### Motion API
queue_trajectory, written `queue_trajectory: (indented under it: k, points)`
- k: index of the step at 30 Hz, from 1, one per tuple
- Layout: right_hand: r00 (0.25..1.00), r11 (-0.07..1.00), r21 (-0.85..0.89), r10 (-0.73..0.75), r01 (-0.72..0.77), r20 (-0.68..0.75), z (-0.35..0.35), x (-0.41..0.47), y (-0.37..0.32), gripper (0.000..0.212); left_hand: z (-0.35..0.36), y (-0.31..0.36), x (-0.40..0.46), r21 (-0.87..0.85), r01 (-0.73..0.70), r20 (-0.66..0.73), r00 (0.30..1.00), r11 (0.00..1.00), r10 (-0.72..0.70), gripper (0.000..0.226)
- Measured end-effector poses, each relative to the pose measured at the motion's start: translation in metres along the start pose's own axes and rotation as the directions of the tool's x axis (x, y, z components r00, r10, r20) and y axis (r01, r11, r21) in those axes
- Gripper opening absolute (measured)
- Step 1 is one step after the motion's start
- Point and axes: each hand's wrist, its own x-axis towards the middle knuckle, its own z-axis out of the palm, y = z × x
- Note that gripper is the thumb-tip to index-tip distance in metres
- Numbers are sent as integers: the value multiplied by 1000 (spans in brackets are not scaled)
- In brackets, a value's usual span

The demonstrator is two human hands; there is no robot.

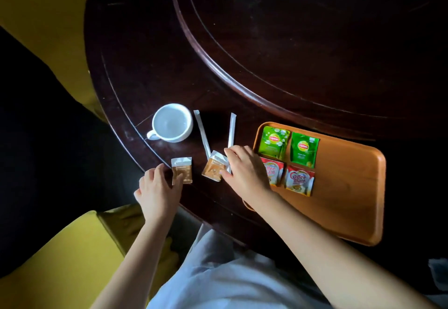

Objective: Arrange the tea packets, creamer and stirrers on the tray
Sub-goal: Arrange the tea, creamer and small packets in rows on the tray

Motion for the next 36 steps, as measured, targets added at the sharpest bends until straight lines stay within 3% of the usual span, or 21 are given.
queue_trajectory:
  k: [4,11,15,18,22,28,36]
  points:
    - [995,994,-83,71,-65,73,10,15,-11,54,6,8,2,-2,-2,9,1000,1000,2,49]
    - [989,986,-140,109,-95,97,17,18,-13,46,12,11,4,-54,-5,20,1000,999,6,43]
    - [991,990,-88,117,-112,64,16,16,-16,28,10,12,4,-175,6,21,1000,985,-2,35]
    - [991,989,77,128,-130,24,13,13,-13,9,8,8,2,-355,27,44,999,935,-12,22]
    - [969,874,422,244,-242,51,1,-6,2,7,-1,9,-2,-502,17,59,998,865,15,15]
    - [865,604,693,498,-394,58,-21,-63,52,15,-7,30,-21,-600,-28,138,981,800,138,15]
    - [725,504,698,687,-509,32,-21,-140,99,16,21,91,-62,-507,-285,209,875,813,437,18]
